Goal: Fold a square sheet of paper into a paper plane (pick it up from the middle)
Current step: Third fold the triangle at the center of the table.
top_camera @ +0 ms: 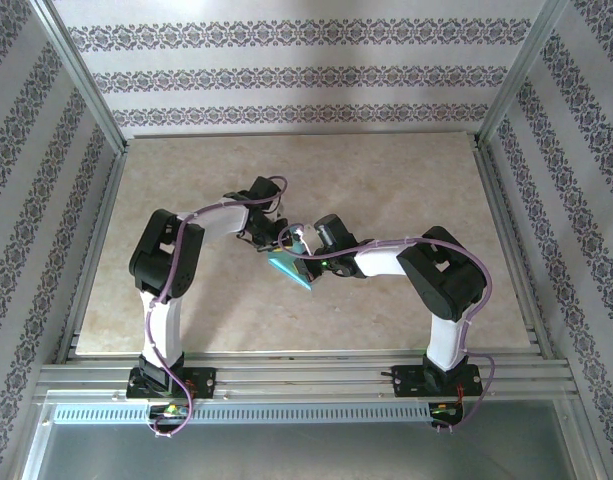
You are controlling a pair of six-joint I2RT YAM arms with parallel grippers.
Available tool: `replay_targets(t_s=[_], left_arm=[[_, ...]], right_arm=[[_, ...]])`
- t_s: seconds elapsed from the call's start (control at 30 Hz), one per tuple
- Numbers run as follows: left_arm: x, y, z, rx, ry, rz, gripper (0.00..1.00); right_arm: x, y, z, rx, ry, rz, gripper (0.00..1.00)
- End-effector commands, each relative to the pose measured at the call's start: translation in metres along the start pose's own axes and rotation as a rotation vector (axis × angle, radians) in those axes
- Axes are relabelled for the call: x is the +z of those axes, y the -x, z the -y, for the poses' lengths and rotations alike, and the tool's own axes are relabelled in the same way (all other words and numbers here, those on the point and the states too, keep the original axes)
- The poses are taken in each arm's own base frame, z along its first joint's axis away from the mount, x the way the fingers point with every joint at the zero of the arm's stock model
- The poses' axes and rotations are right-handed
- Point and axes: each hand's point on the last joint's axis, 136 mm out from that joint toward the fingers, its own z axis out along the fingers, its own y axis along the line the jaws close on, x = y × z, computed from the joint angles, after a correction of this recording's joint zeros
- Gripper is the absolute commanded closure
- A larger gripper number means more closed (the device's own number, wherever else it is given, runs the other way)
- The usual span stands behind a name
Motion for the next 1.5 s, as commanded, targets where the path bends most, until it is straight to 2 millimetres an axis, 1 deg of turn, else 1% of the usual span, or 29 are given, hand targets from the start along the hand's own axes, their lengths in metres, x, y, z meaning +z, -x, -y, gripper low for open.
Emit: replay_targets(t_s=[0.0,0.1,0.2,0.33,0.47,0.53,0.6,0.67,0.77,0.9,1.03,1.2,1.47], left_arm=[[-0.043,0.025,0.016,-0.071,-0.127,0.110,0.83],[-0.058,0.025,0.010,-0.131,-0.162,0.158,0.83],[-0.063,0.012,0.009,-0.177,-0.216,0.172,0.84],[-0.055,-0.011,0.012,-0.272,-0.338,0.159,0.87],[-0.048,-0.026,0.018,-0.305,-0.378,0.147,0.88],[-0.042,-0.032,0.021,-0.295,-0.358,0.132,0.89],[-0.034,-0.039,0.017,-0.289,-0.302,0.124,0.90],[-0.027,-0.045,0.009,-0.294,-0.249,0.119,0.93],[-0.021,-0.047,0.005,-0.287,-0.221,0.110,0.94],[-0.011,-0.046,0.010,-0.270,-0.219,0.089,0.95],[-0.007,-0.045,0.011,-0.268,-0.210,0.085,0.95],[-0.004,-0.054,-0.006,-0.286,-0.152,0.083,0.96],[0.000,-0.060,-0.016,-0.305,-0.124,0.074,0.96]], right_arm=[[0.004,-0.012,0.008,0.008,-0.027,-0.051,0.93],[0.005,-0.013,0.008,0.010,-0.025,-0.055,0.93],[0.006,-0.013,0.008,0.012,-0.022,-0.059,0.93],[0.007,-0.012,0.008,0.013,-0.020,-0.063,0.93],[0.007,-0.013,0.007,0.015,-0.019,-0.069,0.93],[0.007,-0.015,0.007,0.015,-0.018,-0.072,0.93],[0.007,-0.014,0.008,0.017,-0.019,-0.072,0.93],[0.007,-0.015,0.008,0.019,-0.021,-0.073,0.93],[0.008,-0.015,0.008,0.019,-0.019,-0.074,0.93],[0.008,-0.016,0.007,0.018,-0.018,-0.077,0.93],[0.007,-0.015,0.008,0.019,-0.023,-0.076,0.93],[0.008,-0.018,0.009,0.019,-0.026,-0.086,0.93],[0.008,-0.018,0.009,0.018,-0.026,-0.089,0.93]])
